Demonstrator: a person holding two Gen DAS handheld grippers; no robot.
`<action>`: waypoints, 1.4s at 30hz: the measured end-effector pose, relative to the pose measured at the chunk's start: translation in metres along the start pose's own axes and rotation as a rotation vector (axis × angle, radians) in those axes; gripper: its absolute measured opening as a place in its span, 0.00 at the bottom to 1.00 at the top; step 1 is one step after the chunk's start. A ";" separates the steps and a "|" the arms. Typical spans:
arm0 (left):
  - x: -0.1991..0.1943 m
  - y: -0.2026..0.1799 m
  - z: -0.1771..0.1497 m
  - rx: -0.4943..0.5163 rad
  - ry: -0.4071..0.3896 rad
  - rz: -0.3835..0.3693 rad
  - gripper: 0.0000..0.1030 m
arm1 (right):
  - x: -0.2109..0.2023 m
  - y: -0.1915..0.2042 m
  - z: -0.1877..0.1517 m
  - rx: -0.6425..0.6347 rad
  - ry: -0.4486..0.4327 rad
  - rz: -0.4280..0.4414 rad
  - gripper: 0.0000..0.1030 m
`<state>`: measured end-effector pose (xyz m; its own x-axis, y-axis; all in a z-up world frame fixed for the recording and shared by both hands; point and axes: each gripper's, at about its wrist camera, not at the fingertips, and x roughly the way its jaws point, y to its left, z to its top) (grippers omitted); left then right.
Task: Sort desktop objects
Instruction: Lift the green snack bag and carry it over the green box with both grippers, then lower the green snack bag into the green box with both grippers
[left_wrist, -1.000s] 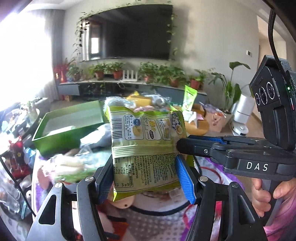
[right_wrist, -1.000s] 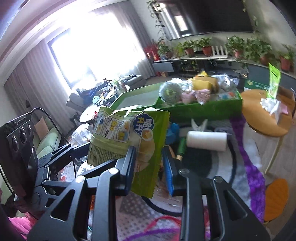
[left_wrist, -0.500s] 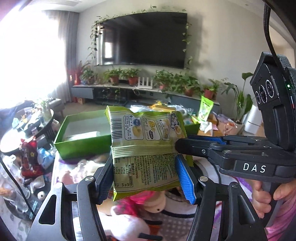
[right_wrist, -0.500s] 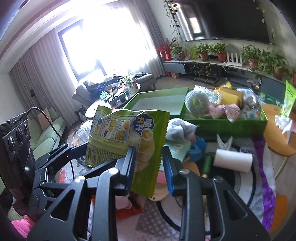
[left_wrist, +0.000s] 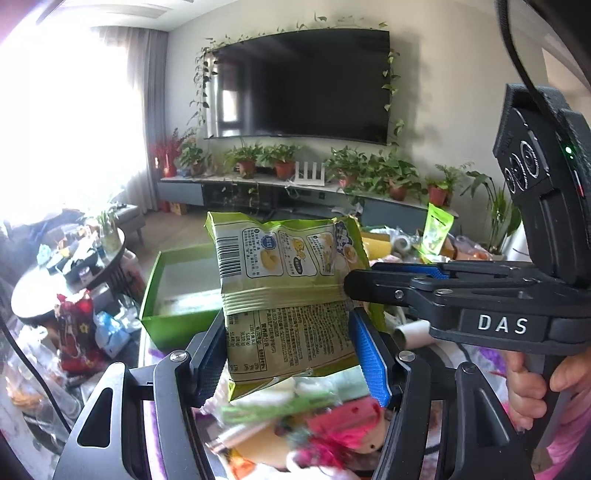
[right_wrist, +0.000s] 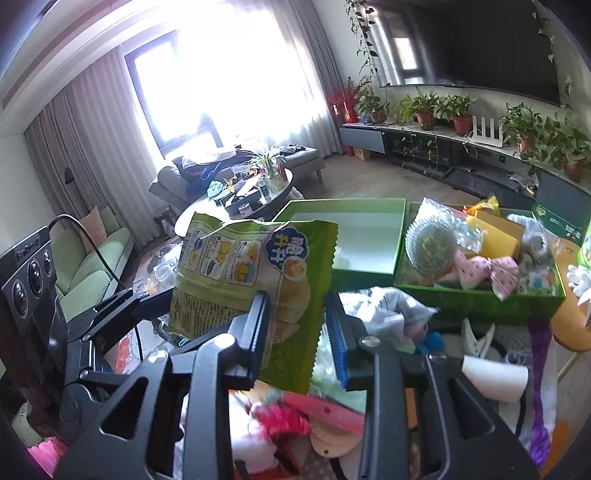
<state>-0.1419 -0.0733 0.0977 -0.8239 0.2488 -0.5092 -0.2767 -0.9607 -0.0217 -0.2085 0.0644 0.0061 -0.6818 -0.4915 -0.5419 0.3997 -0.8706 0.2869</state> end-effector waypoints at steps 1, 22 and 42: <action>0.001 0.003 0.002 0.001 -0.001 0.003 0.62 | 0.004 0.000 0.005 -0.001 0.001 -0.003 0.31; 0.051 0.070 0.040 -0.015 -0.005 0.034 0.62 | 0.085 0.010 0.066 0.000 0.016 0.009 0.33; 0.161 0.141 0.018 -0.073 0.161 0.080 0.62 | 0.222 -0.014 0.077 0.072 0.227 0.020 0.32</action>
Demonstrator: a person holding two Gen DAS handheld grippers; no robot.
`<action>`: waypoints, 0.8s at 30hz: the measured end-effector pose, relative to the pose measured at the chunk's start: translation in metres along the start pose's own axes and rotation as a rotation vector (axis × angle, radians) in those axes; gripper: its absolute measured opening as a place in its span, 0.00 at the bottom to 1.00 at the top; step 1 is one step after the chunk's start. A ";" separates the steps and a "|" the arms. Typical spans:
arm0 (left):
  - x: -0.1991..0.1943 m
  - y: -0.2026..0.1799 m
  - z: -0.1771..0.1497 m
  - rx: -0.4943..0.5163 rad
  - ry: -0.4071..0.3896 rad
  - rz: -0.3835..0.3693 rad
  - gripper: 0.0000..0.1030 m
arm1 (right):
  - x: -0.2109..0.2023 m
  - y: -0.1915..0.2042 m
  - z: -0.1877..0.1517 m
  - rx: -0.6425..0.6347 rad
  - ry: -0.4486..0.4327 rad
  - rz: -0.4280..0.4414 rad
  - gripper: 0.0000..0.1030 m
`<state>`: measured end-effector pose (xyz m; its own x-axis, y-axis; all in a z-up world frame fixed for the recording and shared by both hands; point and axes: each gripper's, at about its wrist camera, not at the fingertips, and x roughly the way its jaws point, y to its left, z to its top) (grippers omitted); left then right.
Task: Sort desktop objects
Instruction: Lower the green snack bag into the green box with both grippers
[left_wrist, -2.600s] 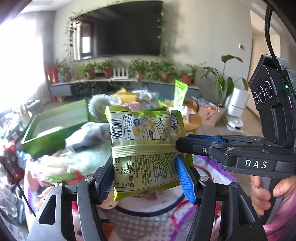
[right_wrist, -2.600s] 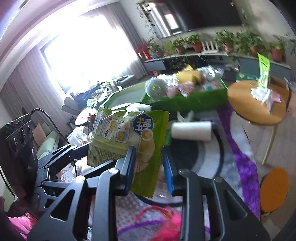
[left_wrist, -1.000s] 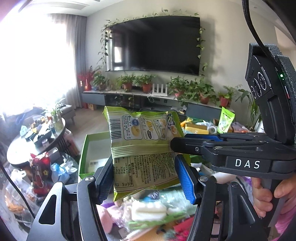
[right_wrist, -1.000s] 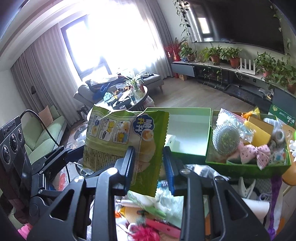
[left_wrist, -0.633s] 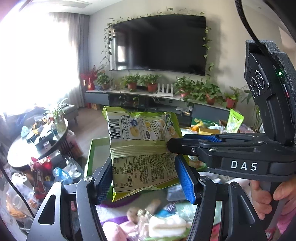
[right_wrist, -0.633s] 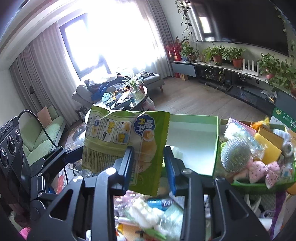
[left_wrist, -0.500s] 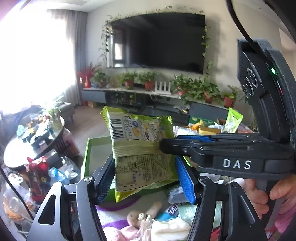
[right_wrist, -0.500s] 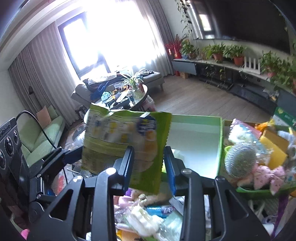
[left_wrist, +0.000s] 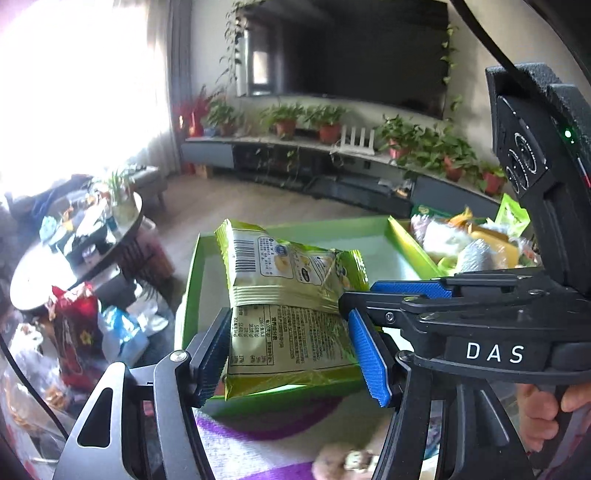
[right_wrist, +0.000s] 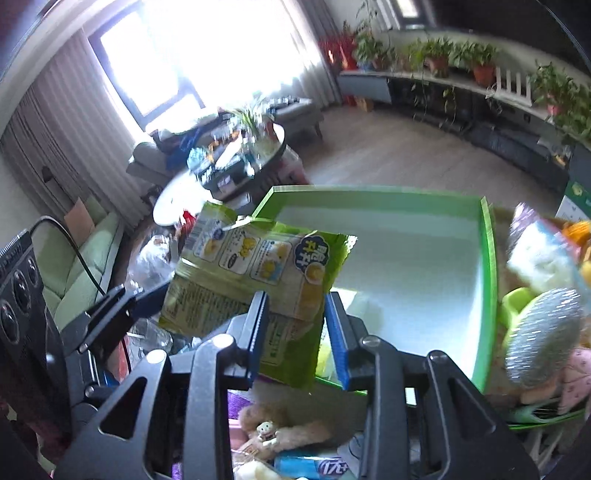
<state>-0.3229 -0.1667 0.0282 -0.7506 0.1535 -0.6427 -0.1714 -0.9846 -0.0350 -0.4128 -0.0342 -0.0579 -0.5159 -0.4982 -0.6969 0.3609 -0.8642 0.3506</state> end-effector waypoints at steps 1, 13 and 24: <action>0.004 0.002 -0.003 -0.007 0.011 0.002 0.62 | 0.006 0.001 -0.001 0.003 0.010 0.000 0.32; 0.034 0.029 -0.020 -0.091 0.061 0.007 0.62 | 0.028 0.001 -0.006 -0.012 0.053 -0.033 0.30; 0.030 0.025 -0.024 -0.102 0.093 0.037 0.66 | 0.024 0.005 -0.011 -0.073 0.071 -0.075 0.31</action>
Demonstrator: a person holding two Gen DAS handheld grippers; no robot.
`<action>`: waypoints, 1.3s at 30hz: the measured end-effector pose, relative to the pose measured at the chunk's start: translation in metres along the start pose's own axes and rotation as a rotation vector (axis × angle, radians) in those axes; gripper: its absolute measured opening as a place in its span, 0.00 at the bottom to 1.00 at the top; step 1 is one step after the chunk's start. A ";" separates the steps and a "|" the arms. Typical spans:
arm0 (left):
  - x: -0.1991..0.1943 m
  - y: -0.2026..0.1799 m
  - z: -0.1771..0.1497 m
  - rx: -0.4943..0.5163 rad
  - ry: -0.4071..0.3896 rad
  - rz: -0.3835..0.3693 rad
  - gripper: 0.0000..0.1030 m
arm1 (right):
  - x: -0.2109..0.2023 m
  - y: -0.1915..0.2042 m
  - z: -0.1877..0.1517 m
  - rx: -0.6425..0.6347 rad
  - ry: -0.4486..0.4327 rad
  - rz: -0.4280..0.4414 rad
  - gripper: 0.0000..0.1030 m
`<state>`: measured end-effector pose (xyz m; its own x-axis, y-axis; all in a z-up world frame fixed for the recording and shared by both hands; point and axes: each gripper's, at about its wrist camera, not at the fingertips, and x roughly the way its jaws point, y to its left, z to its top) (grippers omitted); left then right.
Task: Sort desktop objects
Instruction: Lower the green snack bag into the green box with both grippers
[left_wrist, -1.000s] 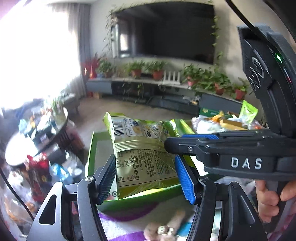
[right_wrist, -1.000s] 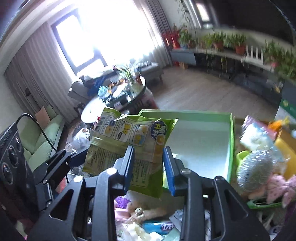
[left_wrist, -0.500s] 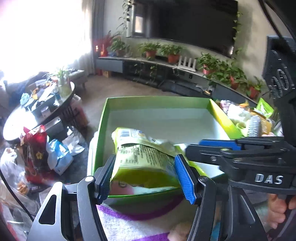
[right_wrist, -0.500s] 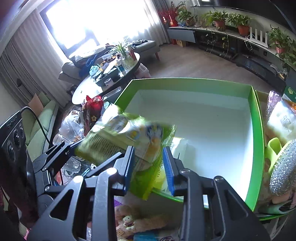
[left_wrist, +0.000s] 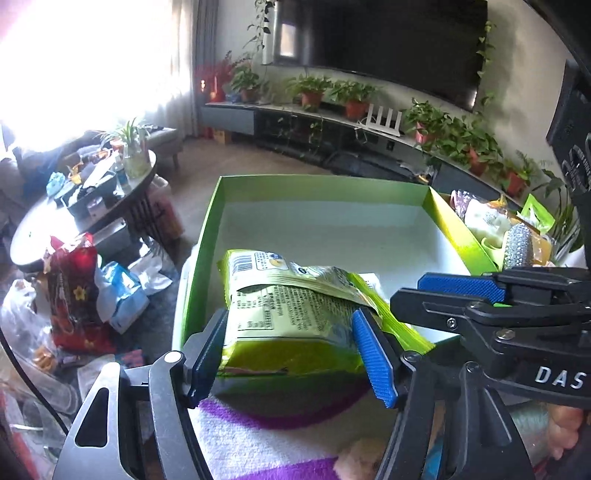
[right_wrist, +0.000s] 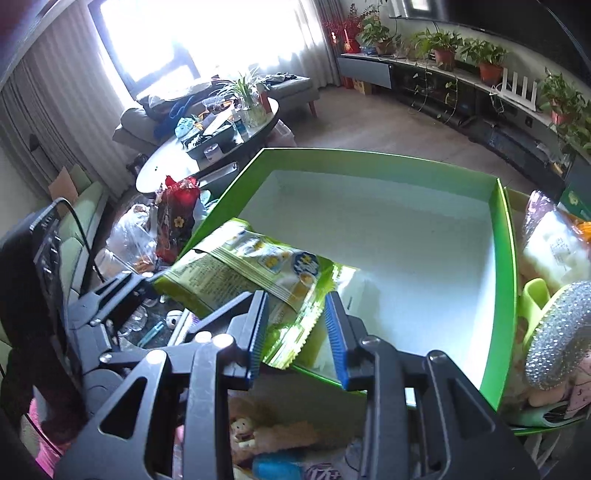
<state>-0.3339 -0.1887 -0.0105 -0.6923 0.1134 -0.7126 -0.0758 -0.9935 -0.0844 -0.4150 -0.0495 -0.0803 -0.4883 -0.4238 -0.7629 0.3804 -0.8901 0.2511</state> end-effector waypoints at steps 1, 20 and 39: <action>-0.004 0.001 0.000 0.000 -0.002 0.006 0.66 | 0.000 -0.001 0.000 0.002 0.007 0.004 0.31; -0.008 -0.014 0.004 0.109 -0.006 0.001 0.72 | -0.004 -0.002 -0.006 0.004 0.016 0.009 0.31; 0.000 0.010 0.001 0.045 0.024 0.052 0.74 | 0.022 -0.001 -0.001 -0.027 0.082 -0.074 0.32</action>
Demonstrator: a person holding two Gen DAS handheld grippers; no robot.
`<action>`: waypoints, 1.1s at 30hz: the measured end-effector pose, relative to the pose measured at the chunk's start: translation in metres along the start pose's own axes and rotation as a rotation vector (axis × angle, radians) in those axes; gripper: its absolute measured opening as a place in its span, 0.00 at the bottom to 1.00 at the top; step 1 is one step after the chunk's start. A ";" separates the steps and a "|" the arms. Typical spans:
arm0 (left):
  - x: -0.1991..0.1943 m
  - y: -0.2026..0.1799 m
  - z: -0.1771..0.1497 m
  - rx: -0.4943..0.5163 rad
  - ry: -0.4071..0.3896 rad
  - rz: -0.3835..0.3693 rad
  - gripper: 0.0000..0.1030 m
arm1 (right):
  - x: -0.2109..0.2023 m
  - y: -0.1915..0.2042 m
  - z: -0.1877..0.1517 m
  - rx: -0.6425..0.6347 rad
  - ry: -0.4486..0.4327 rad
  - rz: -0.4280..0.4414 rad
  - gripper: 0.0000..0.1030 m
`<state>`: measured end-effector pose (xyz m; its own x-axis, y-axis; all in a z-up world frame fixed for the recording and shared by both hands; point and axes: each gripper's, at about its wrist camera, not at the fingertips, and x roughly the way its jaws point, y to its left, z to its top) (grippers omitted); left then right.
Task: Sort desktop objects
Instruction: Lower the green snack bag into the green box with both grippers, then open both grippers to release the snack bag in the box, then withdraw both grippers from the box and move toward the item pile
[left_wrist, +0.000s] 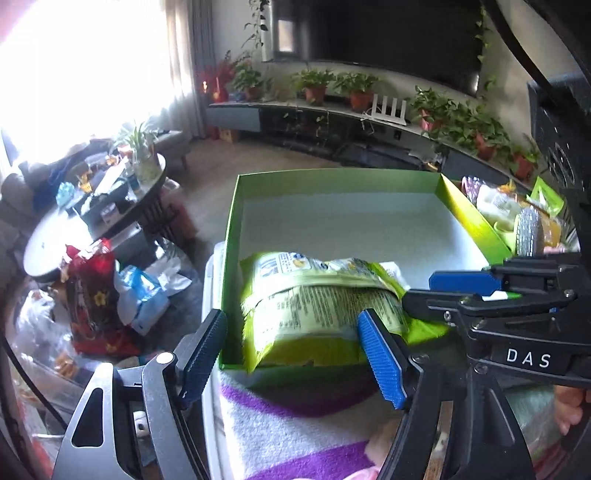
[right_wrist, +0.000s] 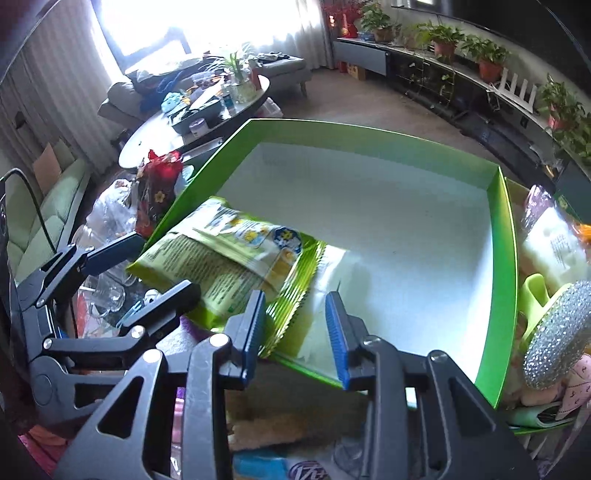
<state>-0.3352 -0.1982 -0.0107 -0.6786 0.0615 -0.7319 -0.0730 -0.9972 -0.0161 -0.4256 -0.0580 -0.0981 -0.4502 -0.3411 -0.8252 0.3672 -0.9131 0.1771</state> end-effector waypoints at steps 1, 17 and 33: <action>0.001 0.000 0.001 -0.003 -0.001 0.007 0.74 | 0.001 -0.003 0.001 0.014 0.006 0.005 0.32; -0.042 0.011 0.004 -0.024 -0.100 0.056 0.75 | -0.020 0.007 0.000 -0.038 -0.035 0.071 0.34; -0.093 0.000 -0.010 -0.092 -0.172 -0.027 0.75 | -0.065 -0.001 -0.012 0.000 -0.066 -0.019 0.38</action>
<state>-0.2647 -0.2043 0.0500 -0.7925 0.0867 -0.6037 -0.0311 -0.9943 -0.1019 -0.3869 -0.0318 -0.0517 -0.5100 -0.3380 -0.7910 0.3585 -0.9194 0.1618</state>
